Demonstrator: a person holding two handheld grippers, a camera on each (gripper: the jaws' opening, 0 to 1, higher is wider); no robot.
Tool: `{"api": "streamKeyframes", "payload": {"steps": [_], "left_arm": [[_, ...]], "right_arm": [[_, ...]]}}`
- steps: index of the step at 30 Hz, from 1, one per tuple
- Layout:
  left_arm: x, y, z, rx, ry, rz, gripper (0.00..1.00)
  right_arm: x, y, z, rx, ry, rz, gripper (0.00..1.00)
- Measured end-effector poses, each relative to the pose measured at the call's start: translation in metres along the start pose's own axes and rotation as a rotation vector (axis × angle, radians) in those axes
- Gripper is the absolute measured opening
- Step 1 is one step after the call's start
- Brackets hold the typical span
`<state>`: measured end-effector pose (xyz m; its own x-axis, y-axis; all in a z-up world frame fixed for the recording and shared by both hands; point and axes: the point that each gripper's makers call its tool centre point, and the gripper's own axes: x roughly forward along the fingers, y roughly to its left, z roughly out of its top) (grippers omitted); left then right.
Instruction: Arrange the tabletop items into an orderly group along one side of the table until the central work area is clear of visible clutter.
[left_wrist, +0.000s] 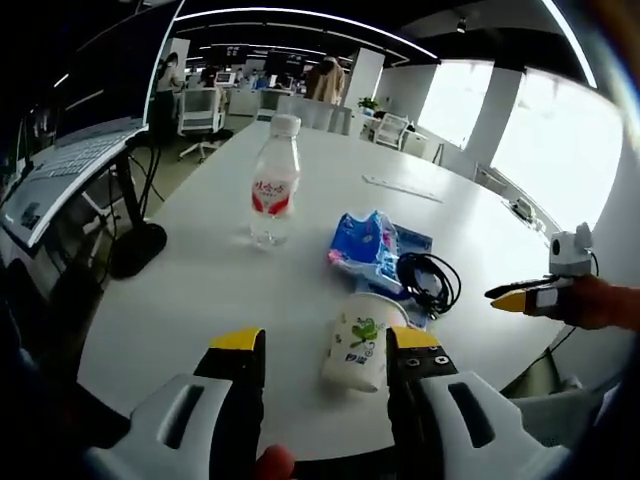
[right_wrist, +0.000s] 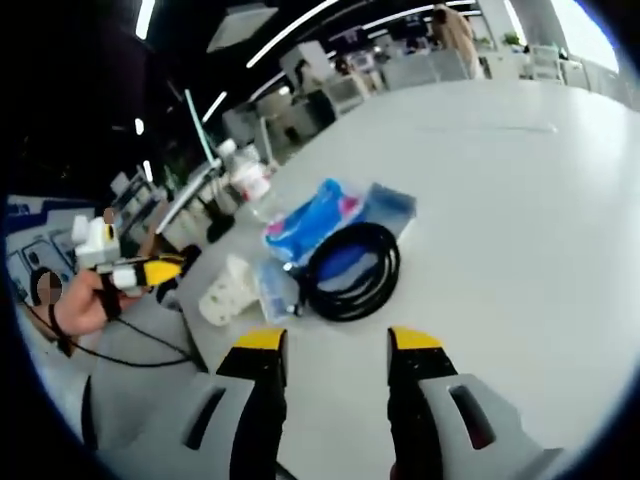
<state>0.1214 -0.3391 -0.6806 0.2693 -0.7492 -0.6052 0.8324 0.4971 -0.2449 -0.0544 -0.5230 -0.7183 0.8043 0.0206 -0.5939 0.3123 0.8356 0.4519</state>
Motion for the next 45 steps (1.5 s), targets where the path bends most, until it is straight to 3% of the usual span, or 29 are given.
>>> {"api": "streamKeyframes", "payload": {"steps": [14, 22, 35, 39, 40, 45], "left_arm": [[-0.006, 0.002, 0.000, 0.002, -0.002, 0.006, 0.48], [-0.009, 0.005, -0.006, -0.006, 0.007, 0.010, 0.48], [-0.011, 0.003, -0.006, -0.021, 0.003, 0.010, 0.48], [-0.010, 0.004, -0.007, -0.022, 0.004, 0.012, 0.48], [-0.010, 0.005, -0.007, -0.023, 0.004, 0.013, 0.47], [-0.010, 0.007, -0.009, -0.032, 0.005, 0.018, 0.47]], "right_arm": [[0.035, -0.031, 0.018, 0.167, -0.030, -0.086, 0.31], [0.051, -0.040, 0.018, 0.244, -0.025, -0.111, 0.27], [0.063, -0.041, 0.016, 0.257, 0.011, -0.144, 0.14], [0.061, -0.041, 0.020, 0.228, -0.004, -0.153, 0.08], [0.058, -0.043, 0.022, 0.223, -0.016, -0.164, 0.03], [0.052, -0.045, 0.025, 0.236, -0.041, -0.156, 0.00]]}}
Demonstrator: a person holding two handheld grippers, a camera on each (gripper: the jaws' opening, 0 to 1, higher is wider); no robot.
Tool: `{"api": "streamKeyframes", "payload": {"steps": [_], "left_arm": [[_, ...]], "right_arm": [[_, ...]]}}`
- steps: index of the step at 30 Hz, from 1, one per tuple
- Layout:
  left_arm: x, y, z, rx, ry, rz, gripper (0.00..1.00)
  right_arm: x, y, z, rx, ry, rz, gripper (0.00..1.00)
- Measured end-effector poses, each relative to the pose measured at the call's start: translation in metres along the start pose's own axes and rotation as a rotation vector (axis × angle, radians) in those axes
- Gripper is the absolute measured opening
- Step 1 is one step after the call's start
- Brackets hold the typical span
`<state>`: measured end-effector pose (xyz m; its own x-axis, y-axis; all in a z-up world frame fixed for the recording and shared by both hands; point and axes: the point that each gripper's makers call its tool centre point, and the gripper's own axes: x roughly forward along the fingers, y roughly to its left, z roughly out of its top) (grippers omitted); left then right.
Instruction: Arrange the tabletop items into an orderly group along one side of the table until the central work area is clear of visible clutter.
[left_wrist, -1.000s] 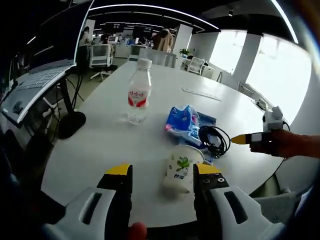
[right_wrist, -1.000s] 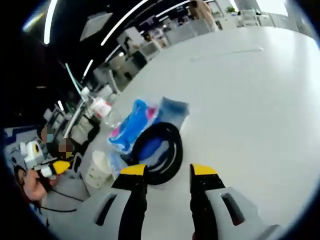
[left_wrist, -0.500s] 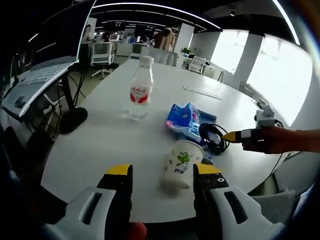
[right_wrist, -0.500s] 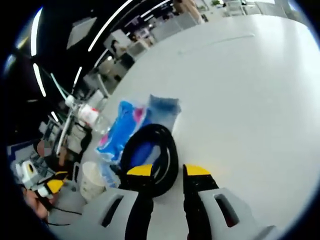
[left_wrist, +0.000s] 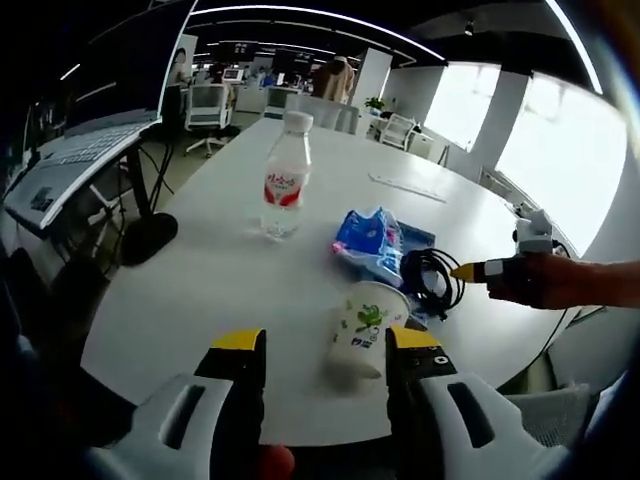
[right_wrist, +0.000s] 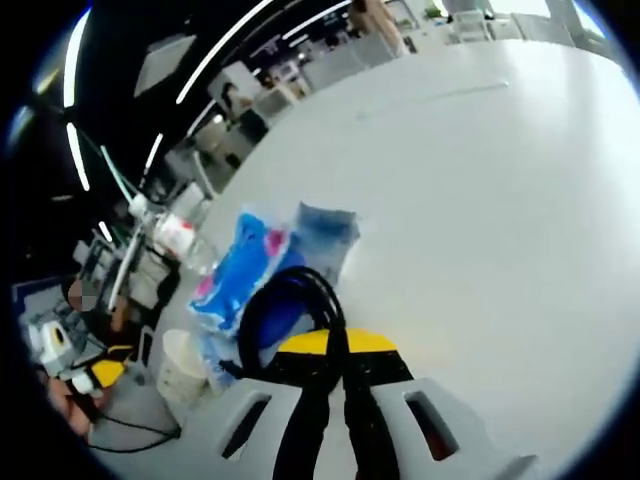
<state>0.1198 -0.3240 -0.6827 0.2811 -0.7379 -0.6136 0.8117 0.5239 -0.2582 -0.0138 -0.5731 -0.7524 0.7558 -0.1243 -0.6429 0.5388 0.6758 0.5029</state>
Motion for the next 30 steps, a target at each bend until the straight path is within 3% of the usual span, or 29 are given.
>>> {"api": "streamKeyframes", "payload": {"steps": [18, 30], "left_arm": [[-0.001, 0.005, -0.004, -0.021, -0.004, 0.009, 0.48], [0.007, -0.001, 0.009, -0.024, -0.031, 0.003, 0.49]], "right_arm": [[-0.036, 0.007, 0.020, -0.006, -0.112, 0.050, 0.00], [-0.068, 0.001, 0.036, -0.017, -0.184, 0.043, 0.00]]}}
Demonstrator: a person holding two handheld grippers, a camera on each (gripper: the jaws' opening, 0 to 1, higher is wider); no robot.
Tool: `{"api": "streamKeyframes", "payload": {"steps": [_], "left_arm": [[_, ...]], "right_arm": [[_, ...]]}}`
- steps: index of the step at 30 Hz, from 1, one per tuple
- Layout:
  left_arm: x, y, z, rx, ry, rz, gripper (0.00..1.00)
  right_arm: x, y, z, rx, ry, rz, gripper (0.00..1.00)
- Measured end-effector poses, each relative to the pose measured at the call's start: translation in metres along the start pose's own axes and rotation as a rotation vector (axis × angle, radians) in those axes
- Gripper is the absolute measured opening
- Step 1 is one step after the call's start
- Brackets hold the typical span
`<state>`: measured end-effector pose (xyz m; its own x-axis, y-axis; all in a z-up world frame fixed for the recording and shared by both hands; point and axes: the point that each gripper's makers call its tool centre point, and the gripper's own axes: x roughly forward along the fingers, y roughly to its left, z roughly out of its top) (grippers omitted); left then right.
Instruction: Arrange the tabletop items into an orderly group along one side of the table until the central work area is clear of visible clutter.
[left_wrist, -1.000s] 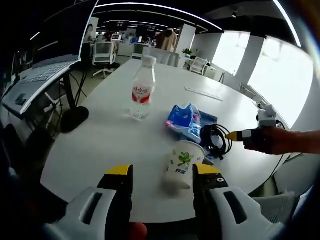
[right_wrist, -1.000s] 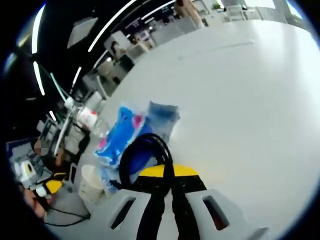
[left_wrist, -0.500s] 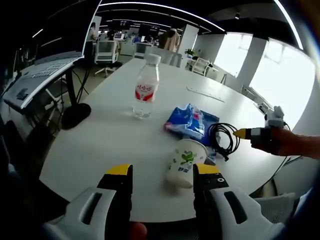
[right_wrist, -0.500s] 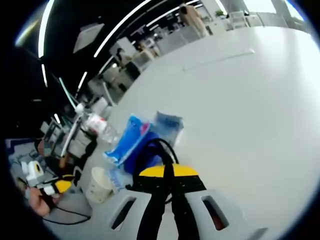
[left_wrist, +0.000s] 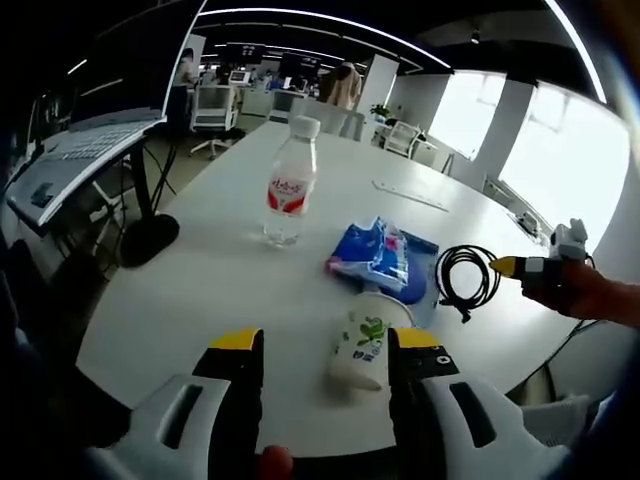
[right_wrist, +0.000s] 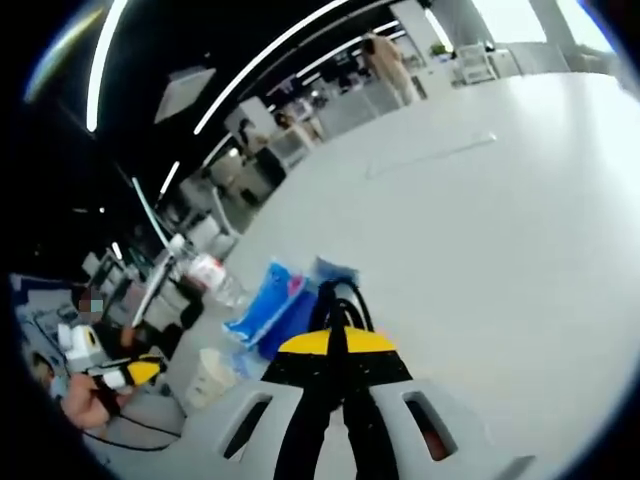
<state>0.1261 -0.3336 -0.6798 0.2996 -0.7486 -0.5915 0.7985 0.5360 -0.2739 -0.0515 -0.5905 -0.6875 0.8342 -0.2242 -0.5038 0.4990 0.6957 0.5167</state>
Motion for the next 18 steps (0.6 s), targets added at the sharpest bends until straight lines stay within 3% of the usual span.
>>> {"api": "streamKeyframes", "payload": {"steps": [18], "left_arm": [[0.007, -0.011, 0.006, 0.001, -0.011, -0.014, 0.49]], "right_arm": [[-0.046, -0.025, 0.016, 0.053, -0.079, -0.042, 0.00]]}}
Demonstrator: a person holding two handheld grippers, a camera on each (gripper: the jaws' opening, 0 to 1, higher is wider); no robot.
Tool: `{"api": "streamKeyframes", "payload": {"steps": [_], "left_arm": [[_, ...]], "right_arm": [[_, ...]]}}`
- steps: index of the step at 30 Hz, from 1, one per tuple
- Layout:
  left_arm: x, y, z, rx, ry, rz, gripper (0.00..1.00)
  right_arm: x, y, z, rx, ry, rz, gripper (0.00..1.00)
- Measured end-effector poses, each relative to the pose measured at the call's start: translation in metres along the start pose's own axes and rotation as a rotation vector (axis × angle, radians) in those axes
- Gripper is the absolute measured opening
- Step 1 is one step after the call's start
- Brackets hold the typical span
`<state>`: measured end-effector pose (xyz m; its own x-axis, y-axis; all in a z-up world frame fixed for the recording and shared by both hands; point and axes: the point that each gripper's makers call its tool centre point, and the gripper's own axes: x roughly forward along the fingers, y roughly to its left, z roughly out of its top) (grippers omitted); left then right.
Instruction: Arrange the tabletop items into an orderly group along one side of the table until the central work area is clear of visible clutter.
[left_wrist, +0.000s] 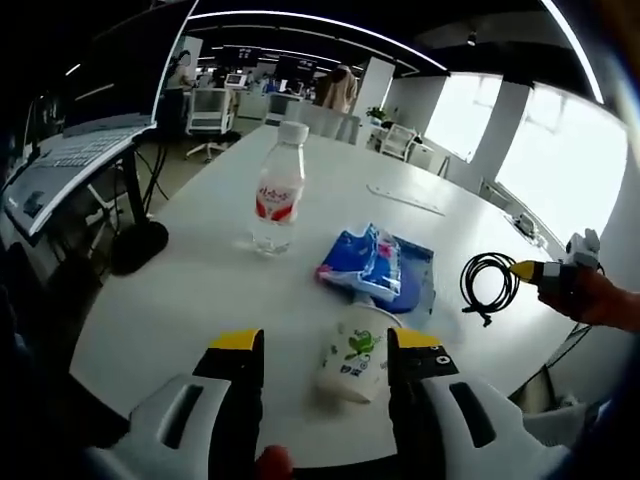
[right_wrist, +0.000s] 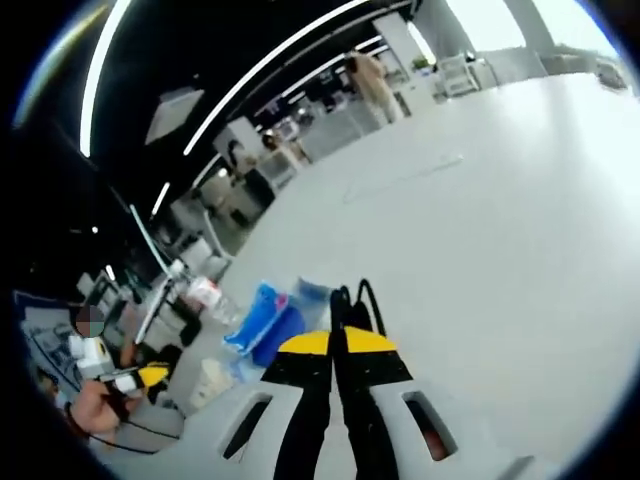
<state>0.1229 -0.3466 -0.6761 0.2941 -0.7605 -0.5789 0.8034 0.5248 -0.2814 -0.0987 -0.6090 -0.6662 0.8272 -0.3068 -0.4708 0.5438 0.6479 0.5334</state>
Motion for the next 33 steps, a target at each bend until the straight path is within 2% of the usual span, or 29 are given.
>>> {"api": "streamKeyframes", "payload": {"steps": [8, 18, 22, 26, 29, 33], "left_arm": [[0.000, -0.004, 0.001, 0.005, 0.000, -0.006, 0.48], [-0.001, -0.007, 0.001, 0.011, 0.004, -0.010, 0.48], [-0.001, -0.007, 0.001, 0.014, 0.001, -0.009, 0.48], [-0.002, -0.007, 0.003, 0.012, -0.002, -0.008, 0.48], [-0.003, -0.005, 0.003, 0.007, -0.005, -0.004, 0.48], [-0.004, -0.003, 0.003, 0.007, -0.009, 0.001, 0.48]], "right_arm": [[-0.016, -0.011, 0.000, 0.022, -0.016, -0.021, 0.00], [-0.017, -0.013, 0.000, 0.047, -0.022, -0.020, 0.00], [-0.012, -0.015, -0.008, 0.059, -0.008, -0.018, 0.00], [-0.006, -0.019, -0.021, 0.127, 0.012, -0.015, 0.00], [-0.005, -0.024, -0.026, 0.099, 0.027, -0.040, 0.00], [-0.002, -0.037, -0.029, 0.113, 0.032, -0.081, 0.00]]}}
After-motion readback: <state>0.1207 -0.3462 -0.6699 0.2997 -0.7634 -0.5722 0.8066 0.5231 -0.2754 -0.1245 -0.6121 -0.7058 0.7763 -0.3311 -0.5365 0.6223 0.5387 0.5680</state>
